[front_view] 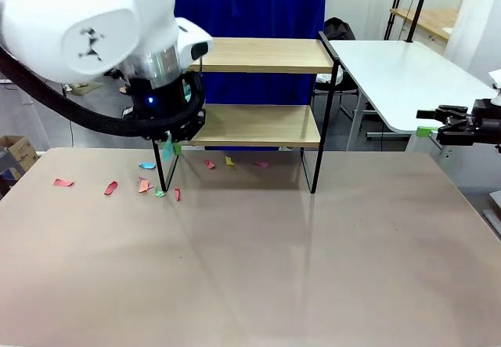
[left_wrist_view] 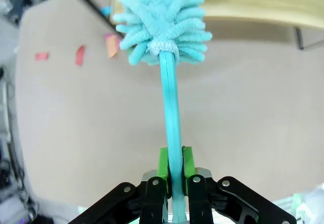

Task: Clean the shelf.
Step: Clean the specific section of the Shelf indicated by the human with the Duster.

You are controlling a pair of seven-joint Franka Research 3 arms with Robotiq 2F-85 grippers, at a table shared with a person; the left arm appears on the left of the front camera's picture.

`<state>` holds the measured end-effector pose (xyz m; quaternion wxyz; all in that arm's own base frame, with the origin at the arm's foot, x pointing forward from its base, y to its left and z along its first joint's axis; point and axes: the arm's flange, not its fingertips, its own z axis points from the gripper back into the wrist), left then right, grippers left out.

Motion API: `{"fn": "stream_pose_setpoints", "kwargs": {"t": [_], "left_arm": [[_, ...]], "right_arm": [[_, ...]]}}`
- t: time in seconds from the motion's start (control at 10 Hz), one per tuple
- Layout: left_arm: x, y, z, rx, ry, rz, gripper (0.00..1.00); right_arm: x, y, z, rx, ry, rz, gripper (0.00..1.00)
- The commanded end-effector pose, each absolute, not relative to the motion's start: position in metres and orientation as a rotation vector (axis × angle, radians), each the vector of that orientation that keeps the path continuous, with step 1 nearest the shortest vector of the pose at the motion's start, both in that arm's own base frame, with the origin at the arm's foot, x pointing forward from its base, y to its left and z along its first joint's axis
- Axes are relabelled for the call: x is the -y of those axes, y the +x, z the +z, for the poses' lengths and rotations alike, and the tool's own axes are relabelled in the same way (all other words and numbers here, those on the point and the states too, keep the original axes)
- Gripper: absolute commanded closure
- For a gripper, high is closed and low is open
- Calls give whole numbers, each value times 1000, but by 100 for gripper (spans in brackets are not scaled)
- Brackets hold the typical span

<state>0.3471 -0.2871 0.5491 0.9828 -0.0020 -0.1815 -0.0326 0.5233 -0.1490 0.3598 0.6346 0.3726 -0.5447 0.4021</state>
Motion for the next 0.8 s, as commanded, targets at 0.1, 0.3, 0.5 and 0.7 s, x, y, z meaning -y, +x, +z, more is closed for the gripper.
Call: {"fn": "stream_pose_setpoints", "kwargs": {"t": [0.1,0.3,0.5,0.7], "left_arm": [[261,319,571,329,-110,-315,87],[239,298,590,244,-167,-530,87],[207,276,604,182,-207,-760,87],[175,267,605,77,-172,-872,87]], "right_arm": [[147,524,364,1221,839,915,0],[147,524,364,1221,839,915,0],[147,524,364,1221,839,915,0],[147,524,364,1221,839,915,0]]}}
